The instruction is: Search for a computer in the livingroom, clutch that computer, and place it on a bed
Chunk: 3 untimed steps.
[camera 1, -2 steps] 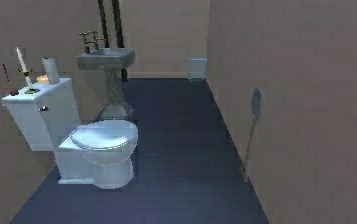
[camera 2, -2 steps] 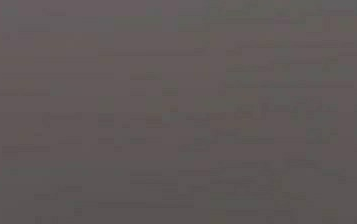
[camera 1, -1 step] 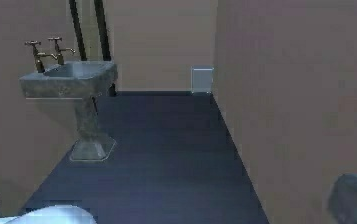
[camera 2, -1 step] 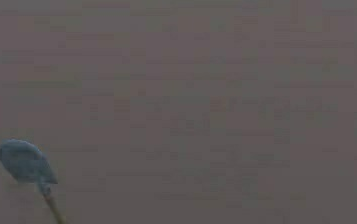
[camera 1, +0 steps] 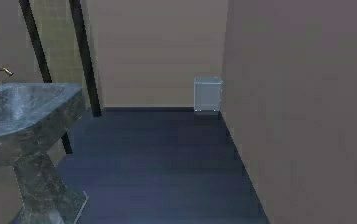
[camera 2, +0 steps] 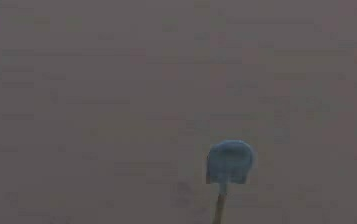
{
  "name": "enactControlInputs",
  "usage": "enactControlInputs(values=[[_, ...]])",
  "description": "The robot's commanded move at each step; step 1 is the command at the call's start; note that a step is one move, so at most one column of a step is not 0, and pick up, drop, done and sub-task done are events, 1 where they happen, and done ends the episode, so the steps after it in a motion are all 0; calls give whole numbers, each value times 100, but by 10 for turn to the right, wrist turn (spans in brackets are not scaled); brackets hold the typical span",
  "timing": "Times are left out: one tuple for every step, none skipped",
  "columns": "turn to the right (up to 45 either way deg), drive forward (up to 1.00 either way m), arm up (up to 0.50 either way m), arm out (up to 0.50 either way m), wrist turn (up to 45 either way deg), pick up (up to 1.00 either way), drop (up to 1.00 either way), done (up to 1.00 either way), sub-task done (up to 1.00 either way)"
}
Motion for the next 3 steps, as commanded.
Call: enactControlInputs(values=[[-90, 0, 0, 0, 0, 0, 0, 0, 0], [0, 100, 0, 0, 0, 0, 0, 0, 0], [-30, 0, 0, 0, 0, 0, 0, 0, 0]])
